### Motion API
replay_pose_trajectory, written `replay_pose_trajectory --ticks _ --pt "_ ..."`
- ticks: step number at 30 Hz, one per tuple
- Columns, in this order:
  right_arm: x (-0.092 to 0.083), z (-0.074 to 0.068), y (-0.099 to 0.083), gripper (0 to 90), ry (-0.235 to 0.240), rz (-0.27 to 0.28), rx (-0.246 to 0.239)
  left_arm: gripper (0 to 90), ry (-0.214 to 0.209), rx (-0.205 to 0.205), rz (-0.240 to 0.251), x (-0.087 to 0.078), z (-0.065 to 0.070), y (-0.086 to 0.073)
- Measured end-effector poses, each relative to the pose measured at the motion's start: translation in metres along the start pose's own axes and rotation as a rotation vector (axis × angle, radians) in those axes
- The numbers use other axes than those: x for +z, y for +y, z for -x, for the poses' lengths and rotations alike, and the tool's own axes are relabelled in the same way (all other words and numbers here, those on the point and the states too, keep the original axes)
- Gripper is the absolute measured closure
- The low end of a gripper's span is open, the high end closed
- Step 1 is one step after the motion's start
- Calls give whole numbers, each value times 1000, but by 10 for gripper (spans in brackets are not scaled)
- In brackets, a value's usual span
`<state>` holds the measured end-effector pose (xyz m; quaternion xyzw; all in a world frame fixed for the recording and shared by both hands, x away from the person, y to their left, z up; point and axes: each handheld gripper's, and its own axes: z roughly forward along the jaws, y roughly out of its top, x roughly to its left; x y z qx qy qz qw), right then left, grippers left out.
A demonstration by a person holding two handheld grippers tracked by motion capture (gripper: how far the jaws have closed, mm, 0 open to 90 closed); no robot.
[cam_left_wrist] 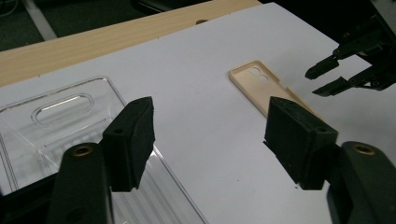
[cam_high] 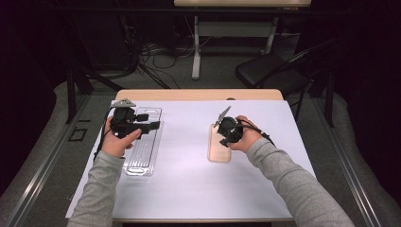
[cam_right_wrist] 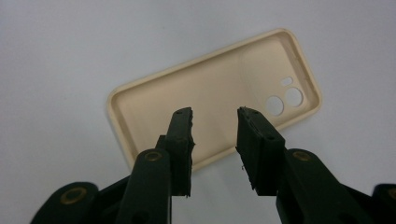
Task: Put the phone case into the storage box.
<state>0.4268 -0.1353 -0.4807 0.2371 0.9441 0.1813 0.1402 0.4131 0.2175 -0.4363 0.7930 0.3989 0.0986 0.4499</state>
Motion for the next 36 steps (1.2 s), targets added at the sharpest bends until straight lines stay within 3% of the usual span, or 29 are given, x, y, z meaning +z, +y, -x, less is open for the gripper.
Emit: replay_pose_trajectory --ticks 5,11,14,19,23,29,36 --pt "1 -6 0 667 -12 -17 -118 280 13 7 -12 0 1 0" --pt "4 -13 -1 586 14 -21 -228 192 50 0 -3 -1 0 -1" --pt "5 -16 -1 563 25 -16 -238 166 53 -8 -1 -2 -1 -1" --pt "8 -22 0 572 54 -28 -251 153 67 14 -16 -1 1 -2" --pt "9 -27 1 605 85 -53 -268 133 78 16 -31 0 0 -2" --pt "18 -35 -1 651 102 -129 -338 80 83 24 -42 2 2 -3" --pt "23 -41 -1 704 119 -160 -357 80 85 17 -41 2 0 -4"
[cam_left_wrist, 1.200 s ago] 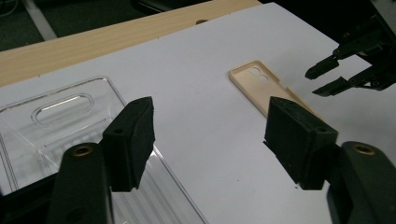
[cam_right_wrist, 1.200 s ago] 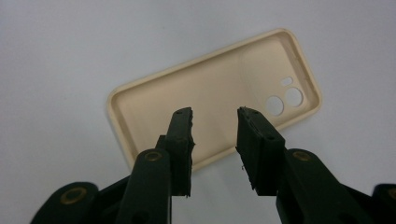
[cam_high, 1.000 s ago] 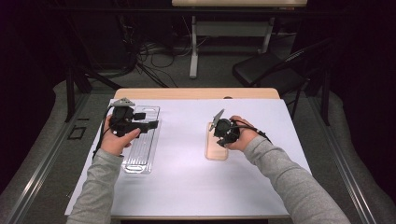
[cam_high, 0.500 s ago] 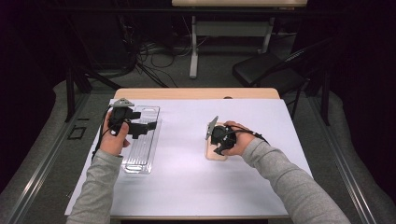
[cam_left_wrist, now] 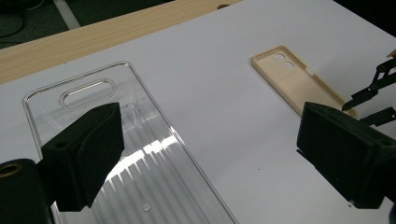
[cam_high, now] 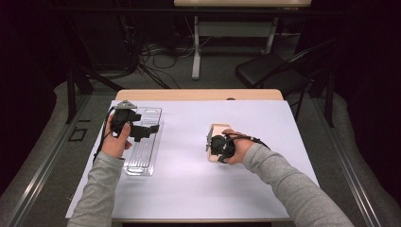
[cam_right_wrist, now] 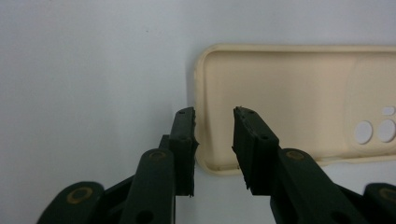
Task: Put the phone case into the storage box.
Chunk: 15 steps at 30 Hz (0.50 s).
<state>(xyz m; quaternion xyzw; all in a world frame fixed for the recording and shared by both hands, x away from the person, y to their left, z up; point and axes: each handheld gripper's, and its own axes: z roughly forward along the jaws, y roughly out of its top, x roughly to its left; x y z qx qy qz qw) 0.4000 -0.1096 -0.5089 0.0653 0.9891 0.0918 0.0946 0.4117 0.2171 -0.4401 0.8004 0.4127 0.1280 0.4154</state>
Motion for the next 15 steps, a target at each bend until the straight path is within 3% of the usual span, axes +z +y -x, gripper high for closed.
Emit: replay_pose_trajectory --ticks 15 --pt "11 -4 5 782 15 -32 -28 80 -8 -6 -4 1 0 -1"
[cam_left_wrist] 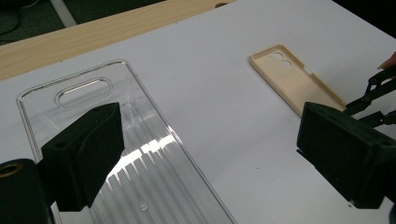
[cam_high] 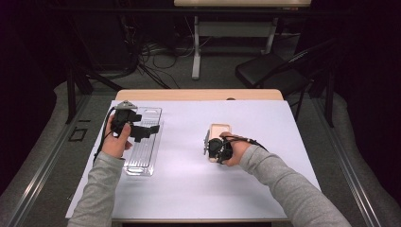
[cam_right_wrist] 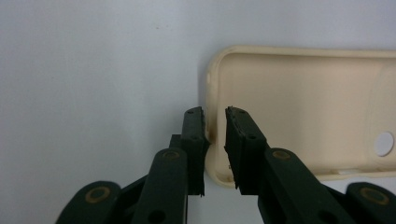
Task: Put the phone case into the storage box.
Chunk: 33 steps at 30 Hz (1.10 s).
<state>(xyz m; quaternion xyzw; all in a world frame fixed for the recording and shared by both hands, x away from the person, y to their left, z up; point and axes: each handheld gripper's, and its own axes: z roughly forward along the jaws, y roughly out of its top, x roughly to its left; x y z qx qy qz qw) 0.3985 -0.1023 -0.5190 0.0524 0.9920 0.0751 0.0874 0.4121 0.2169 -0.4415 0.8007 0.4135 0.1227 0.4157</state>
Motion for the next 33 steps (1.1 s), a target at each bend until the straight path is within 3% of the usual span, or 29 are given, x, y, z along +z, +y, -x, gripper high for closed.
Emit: replay_pose_trajectory --ticks 17,33 --pt "8 0 2 847 6 -38 -21 80 -2 -1 -8 2 0 -1" --pt "8 0 2 867 15 -37 -15 80 -2 -4 -15 4 -1 -1"
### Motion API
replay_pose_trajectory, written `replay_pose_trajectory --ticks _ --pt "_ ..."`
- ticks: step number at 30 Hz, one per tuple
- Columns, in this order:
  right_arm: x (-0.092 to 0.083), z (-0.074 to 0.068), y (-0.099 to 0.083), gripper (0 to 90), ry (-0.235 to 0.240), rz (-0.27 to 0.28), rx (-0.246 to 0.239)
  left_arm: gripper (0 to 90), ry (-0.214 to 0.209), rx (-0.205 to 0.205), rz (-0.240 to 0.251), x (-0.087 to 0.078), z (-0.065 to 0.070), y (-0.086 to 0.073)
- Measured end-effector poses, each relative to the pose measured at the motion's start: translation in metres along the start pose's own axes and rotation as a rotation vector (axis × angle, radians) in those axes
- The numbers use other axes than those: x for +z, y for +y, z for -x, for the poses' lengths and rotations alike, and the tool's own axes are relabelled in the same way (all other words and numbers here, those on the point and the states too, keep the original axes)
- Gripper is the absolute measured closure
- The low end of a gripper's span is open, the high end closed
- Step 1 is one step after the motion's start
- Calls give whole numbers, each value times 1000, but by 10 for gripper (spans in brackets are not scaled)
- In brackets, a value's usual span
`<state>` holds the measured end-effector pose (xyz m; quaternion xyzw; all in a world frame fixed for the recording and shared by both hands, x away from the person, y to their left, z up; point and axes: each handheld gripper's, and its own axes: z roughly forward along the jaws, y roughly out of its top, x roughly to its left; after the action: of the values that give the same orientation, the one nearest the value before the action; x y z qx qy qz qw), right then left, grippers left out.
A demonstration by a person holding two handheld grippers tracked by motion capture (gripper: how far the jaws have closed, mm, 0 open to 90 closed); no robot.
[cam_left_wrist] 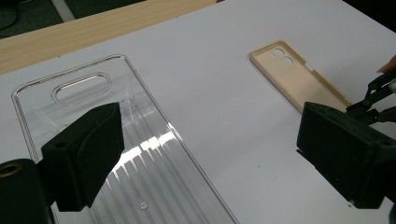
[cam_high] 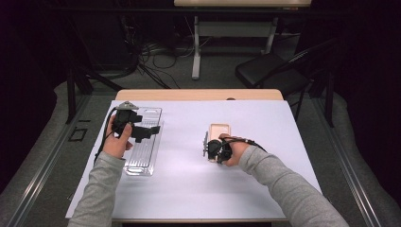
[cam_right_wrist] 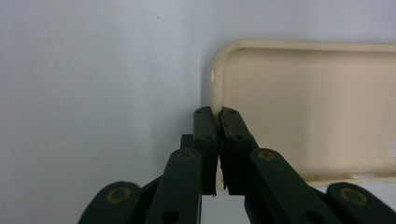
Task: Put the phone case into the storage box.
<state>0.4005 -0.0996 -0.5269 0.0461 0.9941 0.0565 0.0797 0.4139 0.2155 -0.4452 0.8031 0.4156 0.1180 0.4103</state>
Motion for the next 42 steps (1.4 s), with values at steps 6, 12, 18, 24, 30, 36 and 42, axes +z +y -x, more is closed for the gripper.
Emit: replay_pose_trajectory --ticks 6,12,18,24,30,36,42 --pt "0 0 0 869 2 1 5 80 1 -1 4 0 0 0" --pt "0 0 0 872 0 2 5 80 0 -7 7 0 0 0" --pt "-1 0 0 876 2 1 10 80 0 -6 6 0 0 0" --pt "-3 0 -1 877 5 4 25 80 -3 -9 9 0 0 -1" --pt "-9 1 -3 877 -13 19 40 81 -5 -10 10 0 -1 0" --pt "-15 2 -4 878 -38 49 37 81 -8 -18 18 -1 -1 -1" --pt "-24 0 -4 878 -63 88 48 84 -18 -41 25 -2 -2 0"
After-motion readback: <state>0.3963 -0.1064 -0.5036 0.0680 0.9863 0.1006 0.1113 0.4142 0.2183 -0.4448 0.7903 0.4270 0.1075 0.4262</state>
